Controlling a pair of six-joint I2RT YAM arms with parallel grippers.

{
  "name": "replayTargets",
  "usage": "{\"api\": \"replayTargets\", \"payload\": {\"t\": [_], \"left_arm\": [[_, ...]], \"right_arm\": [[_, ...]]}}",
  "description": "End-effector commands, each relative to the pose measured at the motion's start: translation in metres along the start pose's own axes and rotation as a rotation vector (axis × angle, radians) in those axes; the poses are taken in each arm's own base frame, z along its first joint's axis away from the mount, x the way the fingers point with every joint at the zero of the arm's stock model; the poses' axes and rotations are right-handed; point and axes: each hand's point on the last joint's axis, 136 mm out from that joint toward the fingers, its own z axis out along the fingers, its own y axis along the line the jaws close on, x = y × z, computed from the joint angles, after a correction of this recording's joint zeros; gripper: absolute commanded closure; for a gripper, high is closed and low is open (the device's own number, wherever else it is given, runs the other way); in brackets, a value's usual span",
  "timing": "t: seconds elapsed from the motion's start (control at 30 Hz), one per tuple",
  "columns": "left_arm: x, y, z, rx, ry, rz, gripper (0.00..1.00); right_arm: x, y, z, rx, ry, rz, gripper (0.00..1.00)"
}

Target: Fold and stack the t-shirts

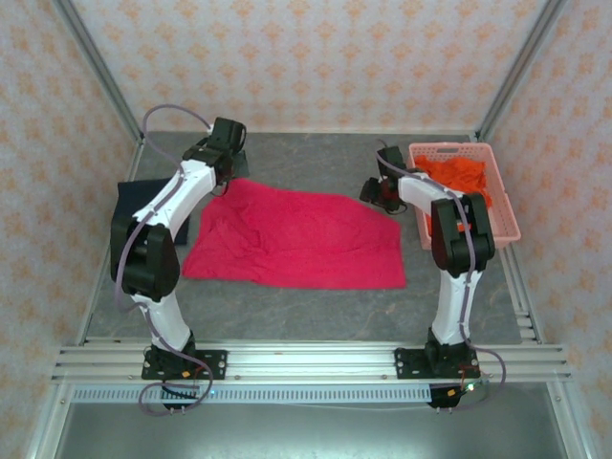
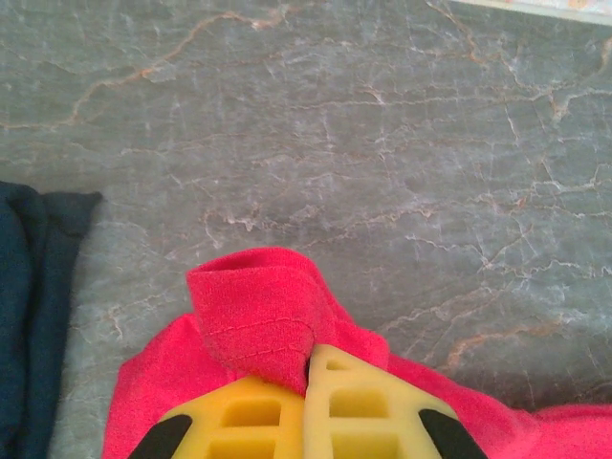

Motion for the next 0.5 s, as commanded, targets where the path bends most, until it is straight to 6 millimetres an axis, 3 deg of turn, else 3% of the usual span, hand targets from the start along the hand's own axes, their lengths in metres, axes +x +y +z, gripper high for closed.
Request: {"api": "replayTargets", "payload": {"t": [0.0,0.2,0.33,0.47], "left_arm": [[-0.007,0.016,-0.002,-0.068,-0.036,-0.019,1.0],[-0.004,0.028,-0.001,-0.107,-0.013,-0.05,1.0],[0.001,0.024,0.001,-0.087,0.008,-0.06,1.0],[0.01,0.018,0.006,-0.074,0.044,-0.059,1.0]], "right_arm": [[0.012,0.009,0.003,-0.061,0.088,-0.064,0.48],[0.031,0.017,0.01,-0.133,0.168,-0.111,0.48],[0.029,0.024,0.011,-0.169,0.17,-0.126,0.49],[0.026,0.044,0.01,-0.239,0.19,-0.203,0.48]]}}
